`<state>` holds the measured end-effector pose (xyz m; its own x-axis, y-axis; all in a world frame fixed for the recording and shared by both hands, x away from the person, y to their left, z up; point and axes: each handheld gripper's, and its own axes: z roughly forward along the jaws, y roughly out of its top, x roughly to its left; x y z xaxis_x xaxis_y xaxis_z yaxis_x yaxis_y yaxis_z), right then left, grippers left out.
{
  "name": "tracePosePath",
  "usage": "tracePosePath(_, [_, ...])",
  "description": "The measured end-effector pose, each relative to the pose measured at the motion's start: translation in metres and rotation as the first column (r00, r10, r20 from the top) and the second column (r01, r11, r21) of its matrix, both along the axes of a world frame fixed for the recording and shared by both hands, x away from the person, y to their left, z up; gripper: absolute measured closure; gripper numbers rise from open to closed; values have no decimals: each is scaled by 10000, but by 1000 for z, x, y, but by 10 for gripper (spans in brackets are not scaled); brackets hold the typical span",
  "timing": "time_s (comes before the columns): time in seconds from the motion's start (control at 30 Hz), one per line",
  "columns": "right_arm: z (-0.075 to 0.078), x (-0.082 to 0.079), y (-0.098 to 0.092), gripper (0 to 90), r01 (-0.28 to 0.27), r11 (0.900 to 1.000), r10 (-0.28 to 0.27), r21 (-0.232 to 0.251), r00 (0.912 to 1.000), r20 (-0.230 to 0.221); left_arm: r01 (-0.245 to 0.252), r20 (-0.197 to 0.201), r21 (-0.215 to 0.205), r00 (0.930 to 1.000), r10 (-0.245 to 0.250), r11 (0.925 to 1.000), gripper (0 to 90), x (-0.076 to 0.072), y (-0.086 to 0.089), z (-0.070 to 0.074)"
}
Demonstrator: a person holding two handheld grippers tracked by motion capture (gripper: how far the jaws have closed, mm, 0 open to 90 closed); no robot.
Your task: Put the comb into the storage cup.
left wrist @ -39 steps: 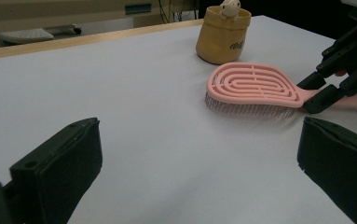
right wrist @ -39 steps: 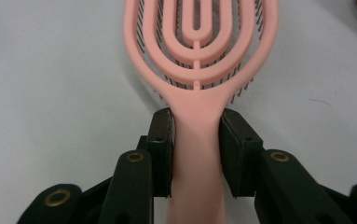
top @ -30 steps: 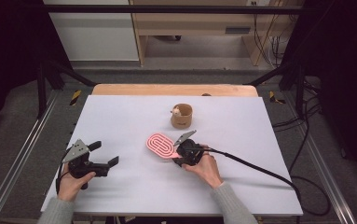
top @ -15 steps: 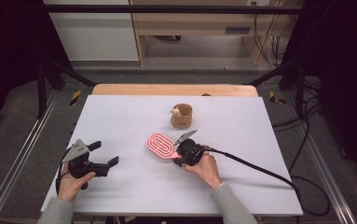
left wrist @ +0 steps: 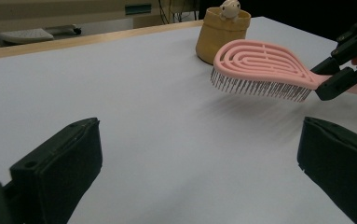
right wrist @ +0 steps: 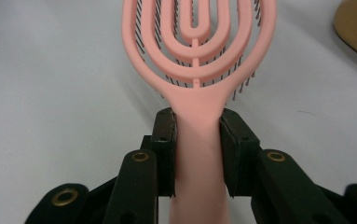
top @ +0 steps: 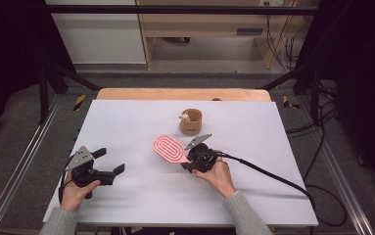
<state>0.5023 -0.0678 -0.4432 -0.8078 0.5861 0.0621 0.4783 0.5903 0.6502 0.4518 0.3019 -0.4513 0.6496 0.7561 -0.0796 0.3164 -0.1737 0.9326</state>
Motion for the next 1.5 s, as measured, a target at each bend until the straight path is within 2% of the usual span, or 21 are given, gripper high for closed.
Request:
tracePosePath(0.53, [13, -5, -5, 697, -119, 9991, 104, 398, 9992, 383, 18, 3, -138, 10000, -18, 9999, 0, -1, -2, 2])
tracePosePath(0.83, [22, -8, -9, 697, -210, 9967, 162, 788, 9980, 610, 59, 51, -300, 10000, -58, 9995, 0, -3, -6, 6])
tracePosePath(1.07, [27, -11, -11, 697, -235, 9940, 141, 1064, 9960, 880, 121, 116, -358, 9999, -117, 9993, 0, -5, -11, 11])
tracePosePath(1.5, [37, -16, -16, 697, -296, 9877, 75, 1534, 9897, 1427, 30, 43, -716, 10000, -27, 9974, 0, -9, -22, 19])
